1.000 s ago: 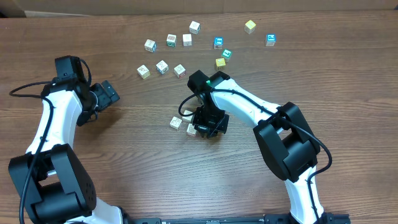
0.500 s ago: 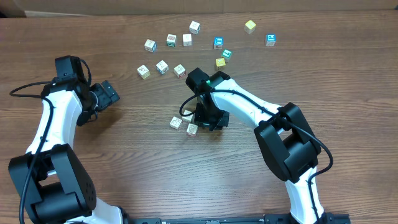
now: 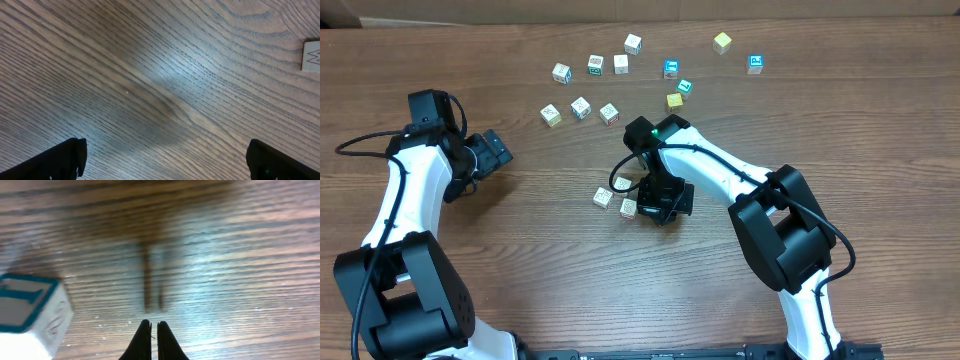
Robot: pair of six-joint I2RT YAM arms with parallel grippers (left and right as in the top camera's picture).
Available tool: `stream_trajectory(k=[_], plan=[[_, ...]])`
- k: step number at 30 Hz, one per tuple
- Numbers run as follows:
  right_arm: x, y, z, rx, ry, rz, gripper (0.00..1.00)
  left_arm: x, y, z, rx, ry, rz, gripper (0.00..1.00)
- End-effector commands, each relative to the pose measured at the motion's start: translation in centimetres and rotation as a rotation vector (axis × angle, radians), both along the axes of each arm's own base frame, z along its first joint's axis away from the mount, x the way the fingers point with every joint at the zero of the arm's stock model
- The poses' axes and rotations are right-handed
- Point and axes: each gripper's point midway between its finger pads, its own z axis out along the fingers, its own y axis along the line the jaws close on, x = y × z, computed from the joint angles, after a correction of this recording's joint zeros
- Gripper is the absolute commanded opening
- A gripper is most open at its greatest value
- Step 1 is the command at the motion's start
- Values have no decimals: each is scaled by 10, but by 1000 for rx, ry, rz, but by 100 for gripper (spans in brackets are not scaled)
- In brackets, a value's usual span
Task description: Form a circle
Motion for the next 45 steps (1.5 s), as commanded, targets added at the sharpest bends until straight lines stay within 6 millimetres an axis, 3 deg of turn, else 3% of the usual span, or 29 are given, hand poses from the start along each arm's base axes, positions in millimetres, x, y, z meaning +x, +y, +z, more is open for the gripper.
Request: stream_trajectory(k=[1, 4, 10, 15, 28, 45], plan=[[0, 17, 39, 92, -68, 14, 4, 1, -2, -1, -10, 1, 2, 99], [-8, 30, 50, 117, -99, 55, 4, 1, -2, -1, -10, 1, 2, 100], [-21, 48, 44, 59, -165, 75, 4, 1, -2, -1, -10, 1, 2, 99], [-19, 60, 42, 30, -252, 72, 4, 1, -2, -1, -10, 1, 2, 99], [-14, 63, 12, 22, -321, -39, 4, 1, -2, -1, -10, 1, 2, 100], [-5, 72, 13, 56, -356, -44, 4, 1, -2, -1, -10, 1, 2, 100]])
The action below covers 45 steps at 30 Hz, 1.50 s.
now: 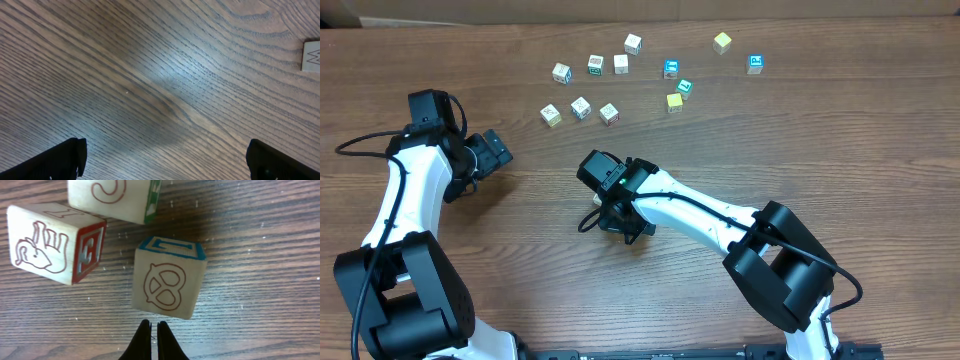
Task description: Form a circle
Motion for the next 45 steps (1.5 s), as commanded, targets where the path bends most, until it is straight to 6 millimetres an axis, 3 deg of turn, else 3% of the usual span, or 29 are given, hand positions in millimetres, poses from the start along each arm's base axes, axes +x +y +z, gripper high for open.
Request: stream_trajectory(k=[1, 45], plan=[[2, 1, 6, 4, -24, -10, 4, 1, -2, -1, -10, 1, 2, 99], [8, 5, 7, 22, -50, -12, 4, 1, -2, -1, -10, 1, 2, 100]])
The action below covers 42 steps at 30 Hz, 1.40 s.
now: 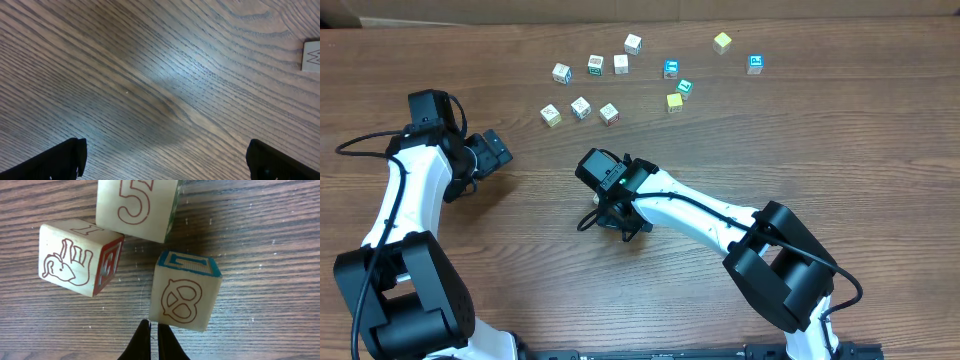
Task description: Form a circle
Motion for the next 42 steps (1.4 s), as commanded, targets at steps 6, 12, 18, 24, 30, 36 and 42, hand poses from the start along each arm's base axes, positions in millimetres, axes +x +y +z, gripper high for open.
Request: stream_trajectory(k=[6, 12, 18, 24, 30, 36, 42], plan=[[-5, -3, 5, -5, 14, -7, 5, 1, -2, -1, -10, 1, 2, 99], [-6, -4, 4, -9, 17, -7, 4, 1, -2, -1, -10, 1, 2, 100], [-5, -6, 4, -17, 11, -9, 5, 1, -2, -1, -10, 1, 2, 100], [-2, -7, 4, -24, -6, -12, 5, 1, -2, -1, -10, 1, 2, 100], [0, -5, 5, -19, -16, -13, 5, 1, -2, -1, -10, 1, 2, 99], [2, -5, 5, -21, -23, -14, 5, 1, -1, -1, -10, 1, 3, 99], [3, -5, 5, -20, -28, -15, 5, 1, -2, -1, -10, 1, 2, 100]])
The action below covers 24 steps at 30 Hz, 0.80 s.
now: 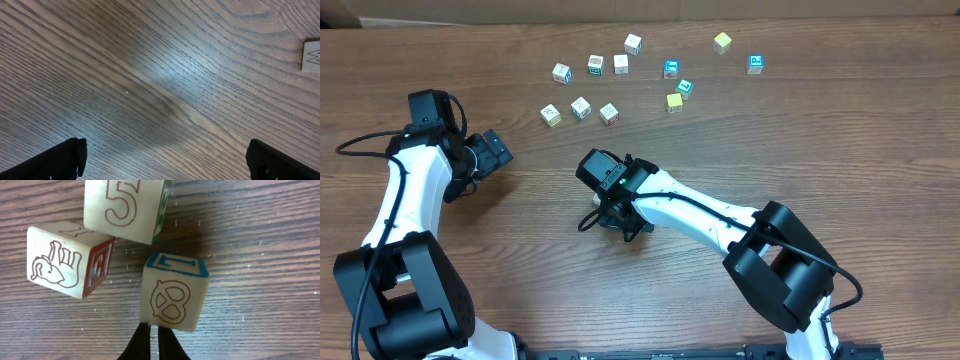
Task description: Form a circle
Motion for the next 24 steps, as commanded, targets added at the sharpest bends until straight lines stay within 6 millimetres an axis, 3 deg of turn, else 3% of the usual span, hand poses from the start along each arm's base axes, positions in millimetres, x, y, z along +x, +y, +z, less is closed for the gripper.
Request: stream_trajectory(k=[1, 18, 24], plan=[[3, 0, 6, 4, -24, -11, 5, 1, -2, -1, -10, 1, 2, 100], [4, 2, 6, 11, -32, -10, 5, 1, -2, -1, -10, 1, 2, 100], [-3, 18, 20, 91, 24, 110, 4, 1, -2, -1, -10, 1, 2, 100]])
